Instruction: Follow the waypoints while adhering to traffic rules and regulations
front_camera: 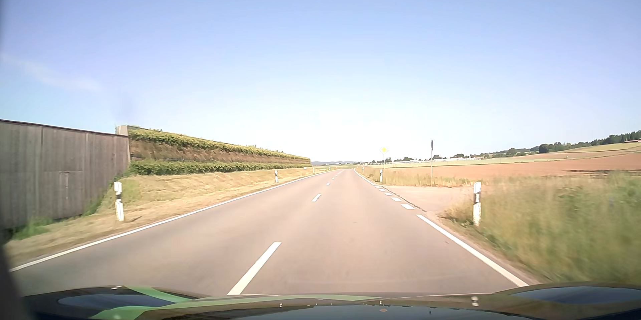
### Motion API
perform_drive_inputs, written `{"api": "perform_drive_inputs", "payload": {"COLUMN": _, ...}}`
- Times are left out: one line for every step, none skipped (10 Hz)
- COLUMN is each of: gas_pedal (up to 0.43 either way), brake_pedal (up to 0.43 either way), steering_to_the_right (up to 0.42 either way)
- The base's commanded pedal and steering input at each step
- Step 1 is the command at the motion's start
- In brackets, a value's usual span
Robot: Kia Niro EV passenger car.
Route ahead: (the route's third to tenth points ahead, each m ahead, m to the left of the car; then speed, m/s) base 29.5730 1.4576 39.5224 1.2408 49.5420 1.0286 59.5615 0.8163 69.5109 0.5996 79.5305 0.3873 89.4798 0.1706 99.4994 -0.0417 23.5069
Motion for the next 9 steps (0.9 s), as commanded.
{"api": "perform_drive_inputs", "payload": {"gas_pedal": 0.311, "brake_pedal": 0.000, "steering_to_the_right": 0.000}}
{"api": "perform_drive_inputs", "payload": {"gas_pedal": 0.311, "brake_pedal": 0.000, "steering_to_the_right": 0.000}}
{"api": "perform_drive_inputs", "payload": {"gas_pedal": 0.311, "brake_pedal": 0.000, "steering_to_the_right": 0.000}}
{"api": "perform_drive_inputs", "payload": {"gas_pedal": 0.311, "brake_pedal": 0.000, "steering_to_the_right": 0.000}}
{"api": "perform_drive_inputs", "payload": {"gas_pedal": 0.311, "brake_pedal": 0.000, "steering_to_the_right": 0.000}}
{"api": "perform_drive_inputs", "payload": {"gas_pedal": 0.311, "brake_pedal": 0.000, "steering_to_the_right": 0.000}}
{"api": "perform_drive_inputs", "payload": {"gas_pedal": 0.311, "brake_pedal": 0.000, "steering_to_the_right": 0.000}}
{"api": "perform_drive_inputs", "payload": {"gas_pedal": 0.311, "brake_pedal": 0.000, "steering_to_the_right": 0.000}}
{"api": "perform_drive_inputs", "payload": {"gas_pedal": 0.311, "brake_pedal": 0.000, "steering_to_the_right": 0.000}}
